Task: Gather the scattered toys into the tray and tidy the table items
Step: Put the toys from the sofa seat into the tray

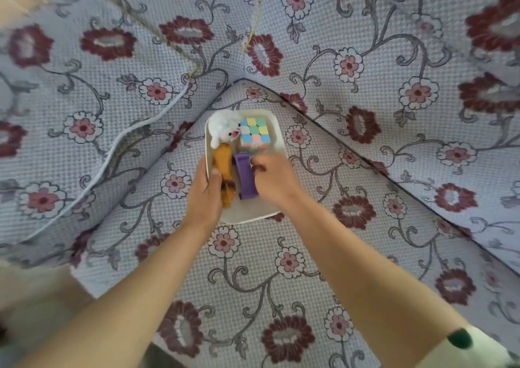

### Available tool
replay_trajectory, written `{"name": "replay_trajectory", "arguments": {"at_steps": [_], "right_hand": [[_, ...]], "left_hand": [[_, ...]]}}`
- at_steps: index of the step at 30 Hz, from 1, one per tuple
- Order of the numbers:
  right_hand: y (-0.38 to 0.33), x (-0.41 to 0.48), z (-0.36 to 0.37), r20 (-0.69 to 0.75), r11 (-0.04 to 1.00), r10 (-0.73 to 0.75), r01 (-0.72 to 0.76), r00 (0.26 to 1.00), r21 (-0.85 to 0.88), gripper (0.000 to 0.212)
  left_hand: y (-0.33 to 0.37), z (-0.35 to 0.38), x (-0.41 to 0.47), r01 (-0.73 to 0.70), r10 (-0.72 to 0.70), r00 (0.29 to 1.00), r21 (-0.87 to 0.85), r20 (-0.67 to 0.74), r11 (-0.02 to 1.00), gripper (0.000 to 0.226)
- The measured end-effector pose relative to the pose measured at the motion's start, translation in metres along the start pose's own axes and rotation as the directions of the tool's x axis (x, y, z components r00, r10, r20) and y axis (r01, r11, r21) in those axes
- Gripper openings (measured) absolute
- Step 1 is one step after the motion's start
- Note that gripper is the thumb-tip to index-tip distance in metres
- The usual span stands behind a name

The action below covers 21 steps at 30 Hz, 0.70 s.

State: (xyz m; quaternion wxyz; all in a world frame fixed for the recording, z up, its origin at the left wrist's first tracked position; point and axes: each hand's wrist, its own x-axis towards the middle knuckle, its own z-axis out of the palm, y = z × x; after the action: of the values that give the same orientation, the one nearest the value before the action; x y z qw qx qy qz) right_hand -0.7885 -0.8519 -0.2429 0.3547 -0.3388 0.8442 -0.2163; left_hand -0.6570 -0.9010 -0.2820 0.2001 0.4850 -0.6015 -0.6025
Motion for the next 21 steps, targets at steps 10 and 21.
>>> {"name": "replay_trajectory", "arguments": {"at_steps": [10, 21], "right_hand": [[-0.011, -0.009, -0.001, -0.247, 0.908, -0.007, 0.110, 0.969, 0.403, 0.031], [0.072, 0.014, 0.076, -0.032, 0.891, 0.051, -0.060, 0.998, -0.449, 0.071]], "left_hand": [[-0.029, -0.066, -0.005, 0.053, -0.041, 0.991, 0.085, -0.131, 0.995, 0.027], [-0.073, -0.089, -0.024, 0.125, -0.107, 0.978, 0.096, -0.181, 0.987, 0.035]]}}
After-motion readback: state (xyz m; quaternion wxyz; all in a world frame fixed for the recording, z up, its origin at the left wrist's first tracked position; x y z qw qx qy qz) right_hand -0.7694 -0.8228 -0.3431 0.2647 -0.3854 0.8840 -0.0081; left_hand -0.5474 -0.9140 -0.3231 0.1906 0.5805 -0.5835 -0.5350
